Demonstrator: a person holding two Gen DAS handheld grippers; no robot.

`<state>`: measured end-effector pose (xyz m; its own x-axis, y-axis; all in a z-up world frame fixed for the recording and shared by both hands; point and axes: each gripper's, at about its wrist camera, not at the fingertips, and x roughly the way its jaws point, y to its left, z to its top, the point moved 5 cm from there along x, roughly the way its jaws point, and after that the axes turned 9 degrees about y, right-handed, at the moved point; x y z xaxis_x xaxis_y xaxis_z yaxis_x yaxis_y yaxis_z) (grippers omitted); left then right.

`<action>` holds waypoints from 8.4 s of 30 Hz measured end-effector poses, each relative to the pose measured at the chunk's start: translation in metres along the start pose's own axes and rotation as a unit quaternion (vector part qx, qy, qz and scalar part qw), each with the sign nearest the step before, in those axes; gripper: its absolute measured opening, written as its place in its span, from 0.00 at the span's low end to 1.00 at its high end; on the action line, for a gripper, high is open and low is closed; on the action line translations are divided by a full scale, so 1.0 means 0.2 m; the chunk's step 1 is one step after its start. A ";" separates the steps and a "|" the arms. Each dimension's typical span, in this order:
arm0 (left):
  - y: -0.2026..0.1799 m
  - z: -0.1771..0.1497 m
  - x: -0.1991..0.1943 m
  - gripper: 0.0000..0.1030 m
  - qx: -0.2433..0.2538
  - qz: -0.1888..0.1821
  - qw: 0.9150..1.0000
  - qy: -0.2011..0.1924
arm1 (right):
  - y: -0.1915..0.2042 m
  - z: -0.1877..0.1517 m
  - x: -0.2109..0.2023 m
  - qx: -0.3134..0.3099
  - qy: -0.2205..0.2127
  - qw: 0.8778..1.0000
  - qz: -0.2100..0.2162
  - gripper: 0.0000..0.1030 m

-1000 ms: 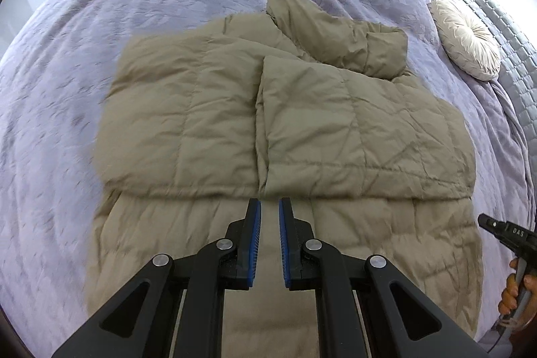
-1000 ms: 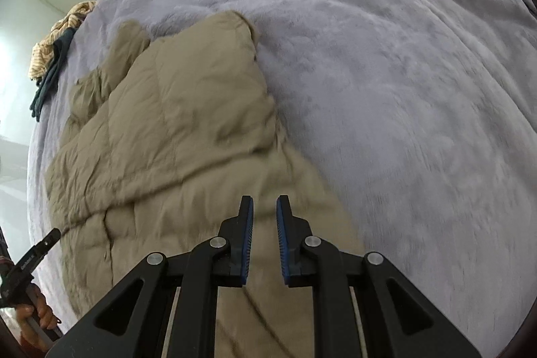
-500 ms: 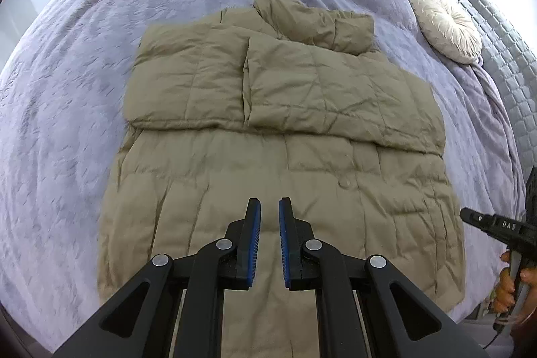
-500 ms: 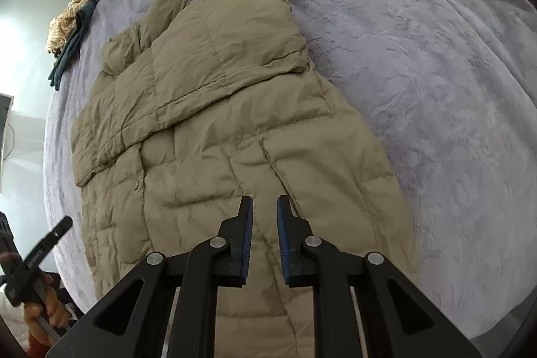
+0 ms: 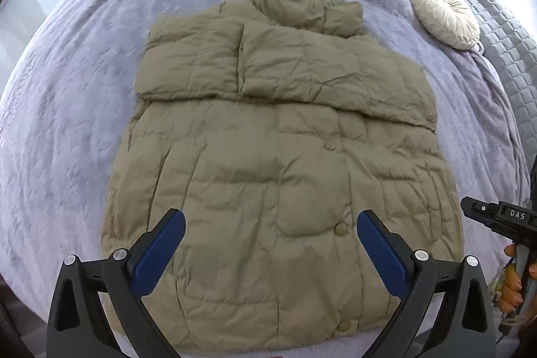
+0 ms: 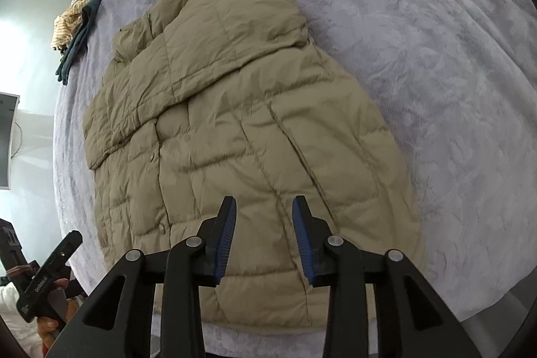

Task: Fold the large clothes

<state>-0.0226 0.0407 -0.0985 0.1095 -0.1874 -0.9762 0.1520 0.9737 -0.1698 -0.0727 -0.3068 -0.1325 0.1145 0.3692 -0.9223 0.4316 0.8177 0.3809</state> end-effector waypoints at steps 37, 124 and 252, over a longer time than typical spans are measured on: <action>0.56 -0.51 0.01 0.99 -0.081 0.003 0.995 0.060 | -0.04 -0.50 0.20 0.134 0.035 0.986 0.093 1.00; 0.45 1.23 0.45 0.17 -0.080 -0.114 0.986 -0.096 | 0.35 1.38 0.44 0.050 -0.063 0.977 0.196 0.07; 0.34 0.36 0.32 0.98 -0.053 0.052 0.997 -0.008 | 0.22 0.24 0.38 0.092 -0.041 0.986 0.132 1.00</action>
<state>0.0663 0.0861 -0.1621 0.1358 -0.0865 -0.9870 0.0350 0.9960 -0.0825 -0.0008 -0.2637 -0.1889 0.3123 0.5151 -0.7982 0.5315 0.6017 0.5962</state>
